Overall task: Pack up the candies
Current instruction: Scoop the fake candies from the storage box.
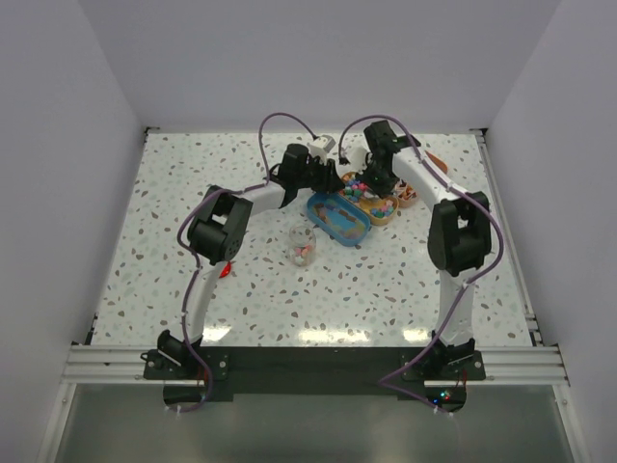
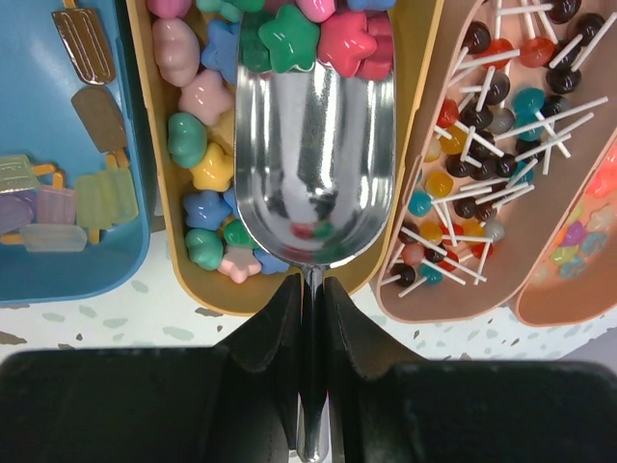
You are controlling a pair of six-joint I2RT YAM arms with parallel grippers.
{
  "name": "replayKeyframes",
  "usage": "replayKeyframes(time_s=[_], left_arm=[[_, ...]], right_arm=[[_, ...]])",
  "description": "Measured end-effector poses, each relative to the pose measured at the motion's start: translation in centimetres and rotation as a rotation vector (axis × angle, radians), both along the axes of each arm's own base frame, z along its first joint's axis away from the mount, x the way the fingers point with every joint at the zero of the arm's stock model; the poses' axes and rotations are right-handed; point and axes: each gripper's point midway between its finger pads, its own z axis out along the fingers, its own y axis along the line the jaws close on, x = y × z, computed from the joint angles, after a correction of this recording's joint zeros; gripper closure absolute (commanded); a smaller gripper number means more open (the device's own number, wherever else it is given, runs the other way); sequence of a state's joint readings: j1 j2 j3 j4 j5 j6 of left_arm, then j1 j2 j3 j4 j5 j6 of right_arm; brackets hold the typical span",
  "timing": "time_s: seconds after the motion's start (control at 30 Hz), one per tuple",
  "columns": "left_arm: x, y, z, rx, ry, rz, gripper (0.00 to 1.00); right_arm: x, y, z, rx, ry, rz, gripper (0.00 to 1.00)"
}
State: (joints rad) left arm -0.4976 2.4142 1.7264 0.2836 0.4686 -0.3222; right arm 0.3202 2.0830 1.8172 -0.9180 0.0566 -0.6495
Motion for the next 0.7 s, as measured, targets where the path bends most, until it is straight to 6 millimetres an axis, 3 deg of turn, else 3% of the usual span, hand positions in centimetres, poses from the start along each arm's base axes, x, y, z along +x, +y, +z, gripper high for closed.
replayKeyframes(time_s=[0.43, 0.7], left_arm=[[0.0, 0.0, 0.0, -0.001, -0.001, -0.001, 0.62], [0.1, 0.0, 0.0, 0.001, -0.002, 0.002, 0.62]], right_arm=[[0.3, 0.9, -1.7, 0.022, 0.007, 0.020, 1.00], [0.1, 0.9, -2.5, 0.061, 0.013, -0.067, 1.00]])
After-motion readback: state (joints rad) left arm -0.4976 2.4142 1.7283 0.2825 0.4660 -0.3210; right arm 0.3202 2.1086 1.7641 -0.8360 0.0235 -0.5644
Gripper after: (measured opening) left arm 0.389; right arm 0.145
